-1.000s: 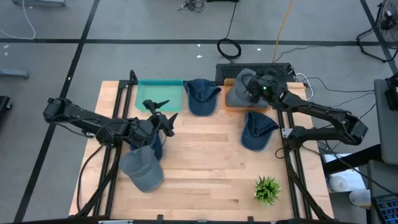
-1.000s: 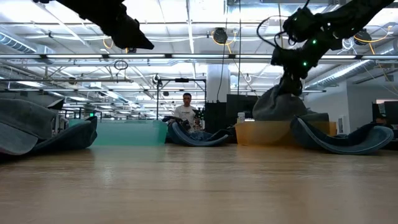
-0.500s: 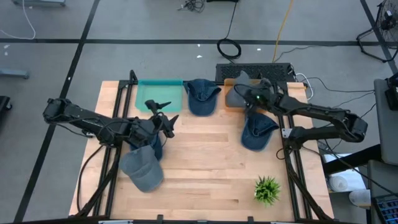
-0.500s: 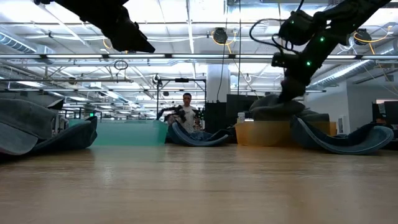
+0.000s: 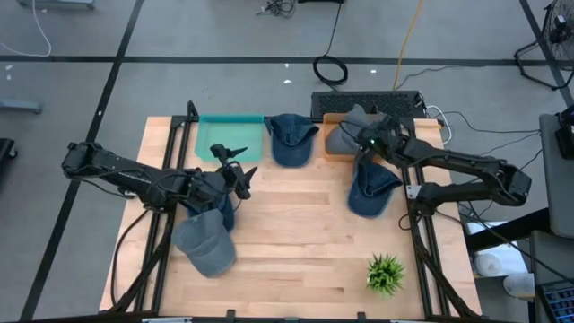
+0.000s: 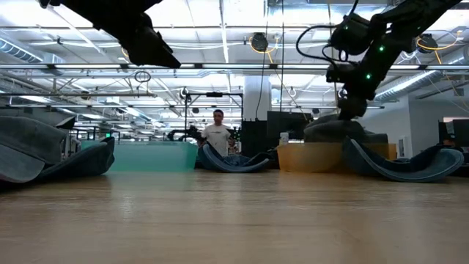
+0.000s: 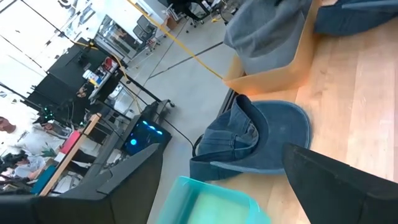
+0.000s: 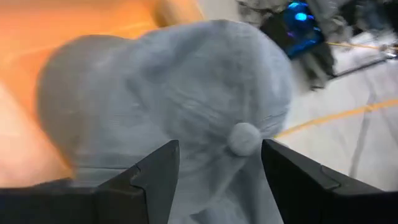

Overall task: Pick & Place hat
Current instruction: Put the top gray cap into the orange bin

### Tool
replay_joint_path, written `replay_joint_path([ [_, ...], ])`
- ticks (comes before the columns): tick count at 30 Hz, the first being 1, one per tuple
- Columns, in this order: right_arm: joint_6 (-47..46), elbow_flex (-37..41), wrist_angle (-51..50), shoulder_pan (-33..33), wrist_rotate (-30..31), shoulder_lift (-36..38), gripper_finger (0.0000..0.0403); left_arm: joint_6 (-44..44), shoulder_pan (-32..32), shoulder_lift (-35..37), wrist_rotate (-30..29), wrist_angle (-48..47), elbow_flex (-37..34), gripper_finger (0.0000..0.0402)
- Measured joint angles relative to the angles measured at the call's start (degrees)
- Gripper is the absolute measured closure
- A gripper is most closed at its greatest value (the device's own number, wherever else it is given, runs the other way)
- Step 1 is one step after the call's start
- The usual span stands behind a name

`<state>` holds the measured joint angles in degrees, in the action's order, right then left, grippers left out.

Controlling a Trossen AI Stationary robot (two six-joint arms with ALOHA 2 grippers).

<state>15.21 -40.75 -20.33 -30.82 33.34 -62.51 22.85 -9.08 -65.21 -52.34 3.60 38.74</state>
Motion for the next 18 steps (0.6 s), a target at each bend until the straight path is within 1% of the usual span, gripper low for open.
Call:
replay_joint_path([
  [5, 0.02, 0.0, 2.63, 2.54, 1.25, 3.57, 0.0184, -0.11, 0.07, 0.0, 0.24, -0.6, 0.0, 0.0066],
  [7, 1.71, 0.0, 6.64, 3.45, 1.29, 5.13, 0.0185, -0.11, 0.07, 0.0, 0.26, -0.6, 0.0, 0.0066],
  [9, 3.73, 0.0, 13.0, 3.91, 0.85, 5.92, 0.0188, -0.11, 0.07, 0.0, 0.26, -0.55, 0.0, 0.0066],
  [11, 6.85, 0.0, 18.72, 3.65, -2.6, 5.8, 0.0192, -0.12, 0.07, 0.0, 0.26, -0.55, 0.0, 0.0066],
  [14, 11.15, 0.0, 23.71, 0.86, -13.04, 4.15, 0.0199, -0.44, 0.07, 0.0, 0.26, -0.47, 0.0, 0.0066],
  [15, 11.92, 0.0, 24.29, -0.24, -15.12, 3.36, 0.0201, -0.55, 0.07, 0.0, 0.25, -0.47, 0.0, 0.0066],
  [18, 13.74, -0.01, 25.93, -3.35, -15.51, 0.48, 0.0209, -1.16, 0.07, 0.0, 0.26, -0.49, 0.0, 0.0066],
])
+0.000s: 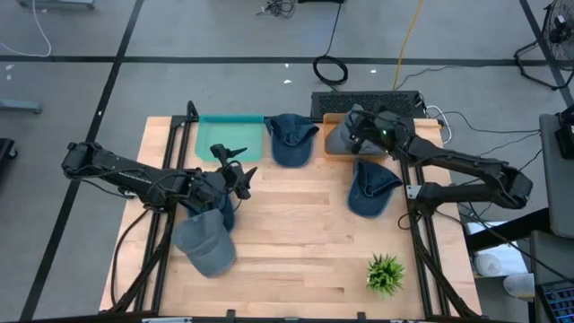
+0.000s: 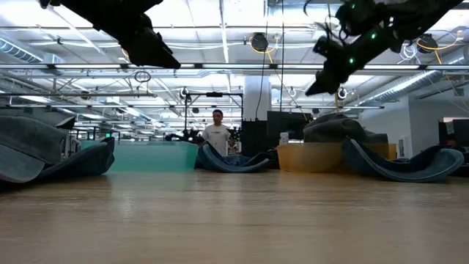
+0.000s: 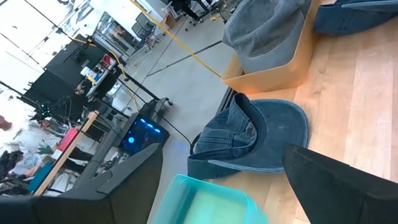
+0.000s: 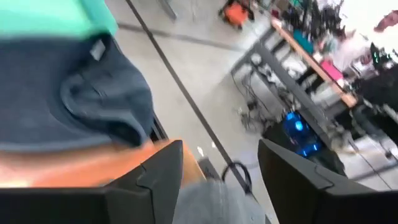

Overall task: Pick & Place hat
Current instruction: Put the top gray cap into the orange bin, then put the gray cap into the orange bin

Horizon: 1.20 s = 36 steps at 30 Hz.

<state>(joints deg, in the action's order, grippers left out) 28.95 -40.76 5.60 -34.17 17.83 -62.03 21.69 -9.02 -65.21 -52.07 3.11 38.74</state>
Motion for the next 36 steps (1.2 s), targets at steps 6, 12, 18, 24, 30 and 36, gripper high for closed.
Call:
replay_joint_path([
  [6, 0.24, 0.03, -1.64, -5.17, -0.05, -6.25, 0.0225, -1.21, 0.0, 0.0, 0.13, -0.05, 0.0, 0.0066],
  [12, -6.39, 0.03, -7.34, -8.02, 0.07, -9.16, 0.0249, -1.3, 0.0, 0.0, 0.13, -0.4, 0.0, 0.0066],
  [18, -12.0, 0.03, -23.05, -8.22, 0.29, -8.17, 0.0278, -2.36, 0.0, 0.0, 0.13, -1.81, 0.0, 0.0066],
  [24, -10.19, 0.03, -20.14, -8.22, 0.68, -8.1, 0.0295, -2.61, -0.01, 0.0, 0.66, -1.71, 0.0, 0.0066],
  [30, -5.31, 0.03, -13.92, -7.09, 4.93, -5.08, 0.0282, -3.19, -0.77, 0.0, 0.83, -1.82, 0.0, 0.0066],
  [36, -4.17, 0.04, -13.39, -4.37, 11.28, -0.19, 0.0239, -3.57, -1.27, 0.0, 0.81, -2.1, 0.0, 0.0066],
])
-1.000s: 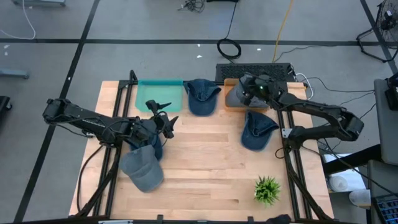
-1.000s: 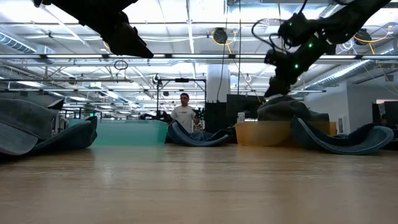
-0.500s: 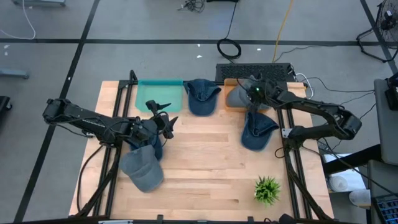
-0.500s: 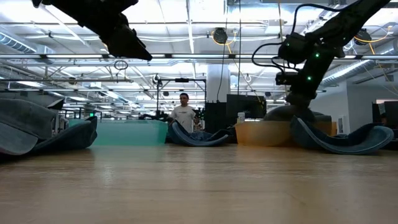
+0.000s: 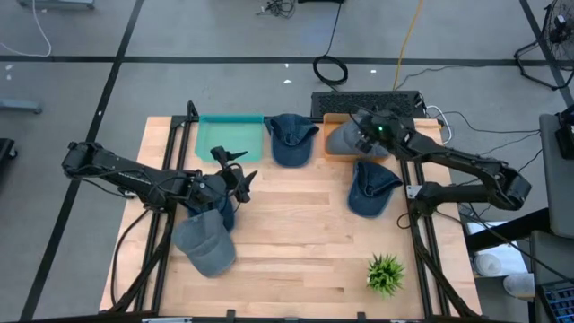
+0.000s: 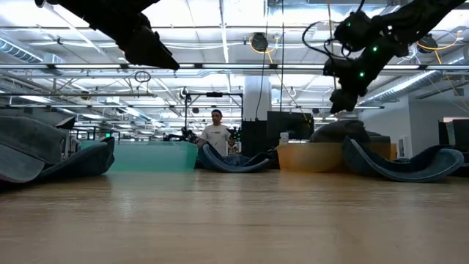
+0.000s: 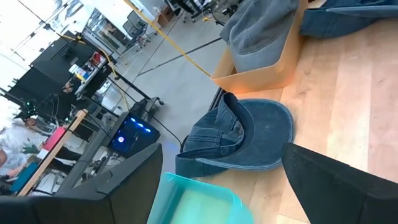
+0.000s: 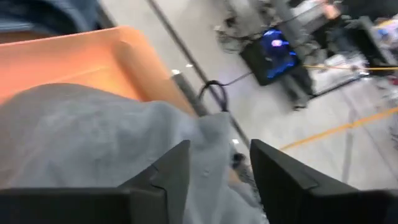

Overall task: Pick & Place hat
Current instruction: Put the gray cap into the orange bin

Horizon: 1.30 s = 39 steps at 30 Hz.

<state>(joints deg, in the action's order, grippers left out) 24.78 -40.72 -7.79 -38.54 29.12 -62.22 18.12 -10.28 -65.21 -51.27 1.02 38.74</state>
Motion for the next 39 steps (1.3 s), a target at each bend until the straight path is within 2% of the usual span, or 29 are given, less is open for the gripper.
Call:
replay_joint_path([
  [4, -4.04, 0.01, 5.08, 3.09, 0.57, 2.72, 0.0199, -2.82, 0.02, 0.0, -0.24, 0.01, 0.0, 0.0066],
  [10, -10.1, 0.01, 10.44, 9.9, -4.4, 3.98, 0.0138, -10.06, 0.57, 0.0, -0.12, -0.71, 0.04, 0.0066],
  [14, -10.85, 0.01, 13.25, 14.2, -9.21, 3.86, 0.0104, -14.49, 1.22, 0.0, 2.79, -4.34, 0.04, 0.006],
  [18, -11.97, 0.01, 16.99, 18.11, -14.56, 3.72, 0.0082, -18.47, 2.14, 0.0, 7.54, -7.87, 0.04, 0.0034],
  [23, -11.72, 0.01, 23.15, 21.12, -15.8, 3.76, 0.0077, -24.07, 1.74, 0.0, 13.5, -13.68, 0.04, 0.0005],
  [29, -11.79, 0.01, 25.52, 22.18, -15.8, 3.74, 0.0081, -32.82, -0.73, 0.0, 19.31, -20.66, 0.04, 0.0028],
  [33, -15.47, 0.01, 25.08, 22.18, -15.75, 3.74, 0.0082, -36.56, -3.43, 0.0, 21.56, -23.98, 0.12, 0.0045],
  [39, -19.92, 0.01, 20.17, 22.18, -15.77, 3.74, 0.0082, -44.13, -8.01, -0.02, 22.89, -35.33, 6.09, 0.007],
])
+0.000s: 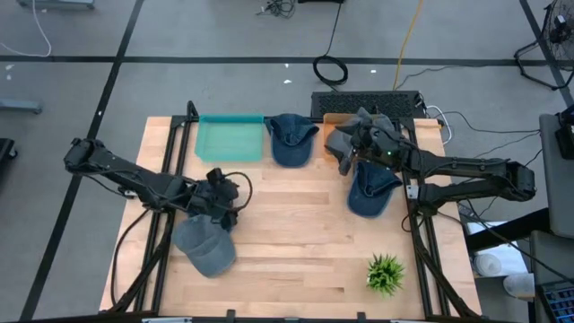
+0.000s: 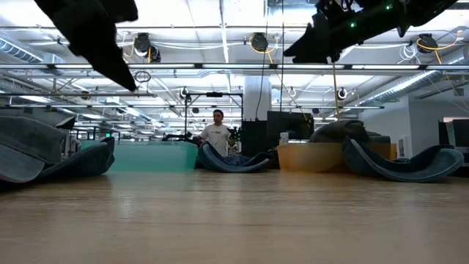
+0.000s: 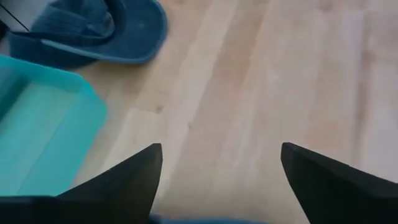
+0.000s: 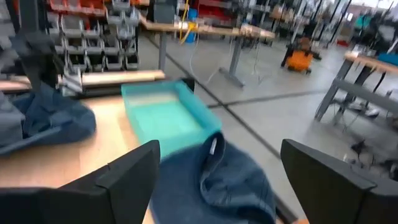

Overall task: Pick & Place hat
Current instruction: Put the gray cap into the orange bin

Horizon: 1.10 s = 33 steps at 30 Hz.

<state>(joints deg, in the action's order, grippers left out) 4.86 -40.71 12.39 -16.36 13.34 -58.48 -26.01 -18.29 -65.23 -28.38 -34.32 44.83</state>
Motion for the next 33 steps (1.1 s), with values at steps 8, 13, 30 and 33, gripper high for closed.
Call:
replay_joint_path([
  [8, -2.48, 0.0, -6.89, 0.0, -0.15, 0.0, 0.0083, -8.85, -6.18, 0.0, 1.32, -11.69, 8.12, 0.0106],
  [13, -2.41, 0.0, -7.06, 0.0, -3.02, 0.0, 0.0083, -17.92, -8.78, 0.0, 10.08, -13.54, 8.78, 0.0126],
  [30, -0.77, 0.0, -7.06, 3.99, -3.95, 0.0, 0.0083, -51.26, -20.77, -0.42, 26.79, -17.83, 8.81, 0.0154],
  [33, -0.6, 0.0, -7.06, 4.55, -2.87, 0.0, 0.0083, -57.05, -22.9, -2.14, 31.22, -19.67, 8.82, 0.0154],
])
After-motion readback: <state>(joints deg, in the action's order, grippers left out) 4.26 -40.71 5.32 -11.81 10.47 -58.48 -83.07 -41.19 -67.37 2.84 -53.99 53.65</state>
